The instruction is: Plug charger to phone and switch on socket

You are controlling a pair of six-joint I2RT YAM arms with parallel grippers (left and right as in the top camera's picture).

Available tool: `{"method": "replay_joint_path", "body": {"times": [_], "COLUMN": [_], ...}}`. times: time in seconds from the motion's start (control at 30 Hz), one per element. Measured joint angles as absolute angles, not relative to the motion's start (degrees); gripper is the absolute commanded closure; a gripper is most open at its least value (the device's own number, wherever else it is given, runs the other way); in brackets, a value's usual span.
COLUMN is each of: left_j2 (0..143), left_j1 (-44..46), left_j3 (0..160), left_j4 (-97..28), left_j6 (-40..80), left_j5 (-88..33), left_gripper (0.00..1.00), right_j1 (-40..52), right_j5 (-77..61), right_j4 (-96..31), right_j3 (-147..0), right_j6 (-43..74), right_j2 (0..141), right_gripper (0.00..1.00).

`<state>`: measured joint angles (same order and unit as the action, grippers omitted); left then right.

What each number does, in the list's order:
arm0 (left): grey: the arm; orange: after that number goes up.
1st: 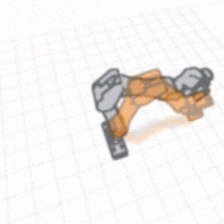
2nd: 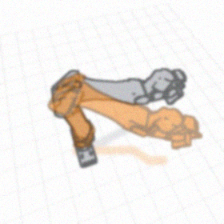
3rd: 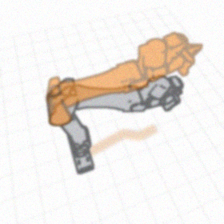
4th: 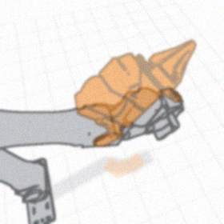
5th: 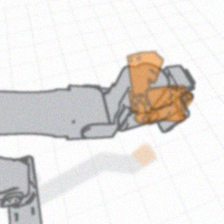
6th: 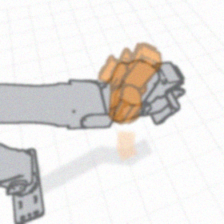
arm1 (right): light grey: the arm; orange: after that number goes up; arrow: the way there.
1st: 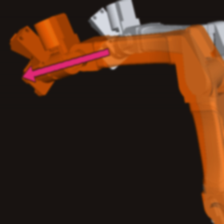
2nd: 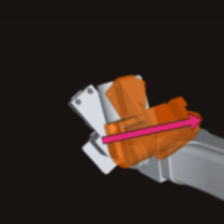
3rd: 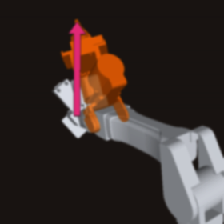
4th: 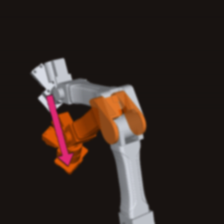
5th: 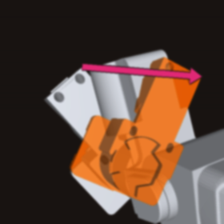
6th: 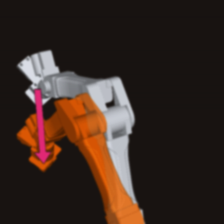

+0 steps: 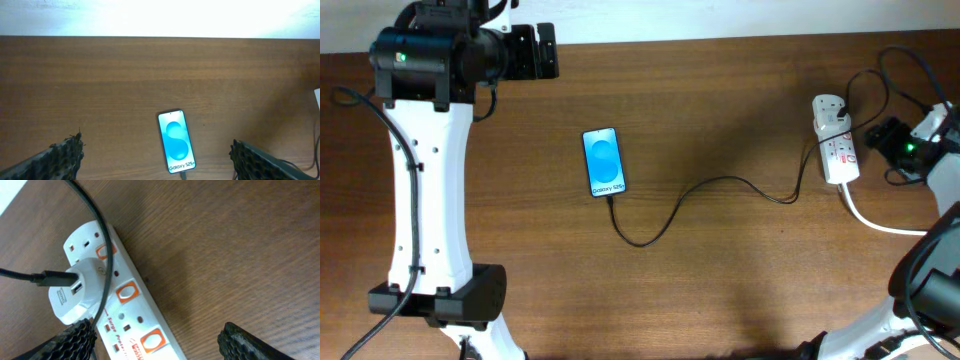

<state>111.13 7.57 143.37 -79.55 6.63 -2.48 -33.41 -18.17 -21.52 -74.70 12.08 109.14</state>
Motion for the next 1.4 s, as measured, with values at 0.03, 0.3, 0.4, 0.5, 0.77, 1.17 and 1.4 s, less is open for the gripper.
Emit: {"method": "replay_joint_path", "body": {"times": [0.03,0.3,0.4,0.5,0.77,1.17,1.4], "left_j2": [111.13,111.13,111.13,111.13,111.13,111.13,111.13], "left_j1": [7.57,7.57,7.57,7.57,7.57,7.57,7.57], "left_j3": [143.37,143.37,143.37,143.37,143.37,143.37,143.37], "left_j4": [-79.55,-79.55,-79.55,-79.57,-79.55,-79.55,-79.55], "left_j6": [6.63,6.63,6.63,6.63,6.63,6.63,6.63], "left_j5": [-2.48,-2.48,-2.48,-2.48,-2.48,-2.48,-2.48], "left_gripper": [0.01,0.00,0.01,0.01,0.01,0.01,0.01], "right_j1": [-32.80,-32.03,-31.40,-29.91,-27.57,-27.44,-27.49], "right_j5": [-17.41,-12.45,-11.64,-10.22,-6.68,-5.96,-7.60], "right_j4": [-21.23,-21.43,-20.25,-18.55,-14.22,-11.88,-12.64], "right_j3": [-74.70,-74.70,-74.70,-74.70,-74.70,-74.74,-75.02], "right_j6": [12.08,11.77,11.09,10.31,10.81,16.86,16.73], "right_j2": [109.21,109.82,111.90,114.41,117.14,118.26,118.26], "right_gripper": [0.17,0.21,0.21,0.21,0.25,0.25,0.30]}}
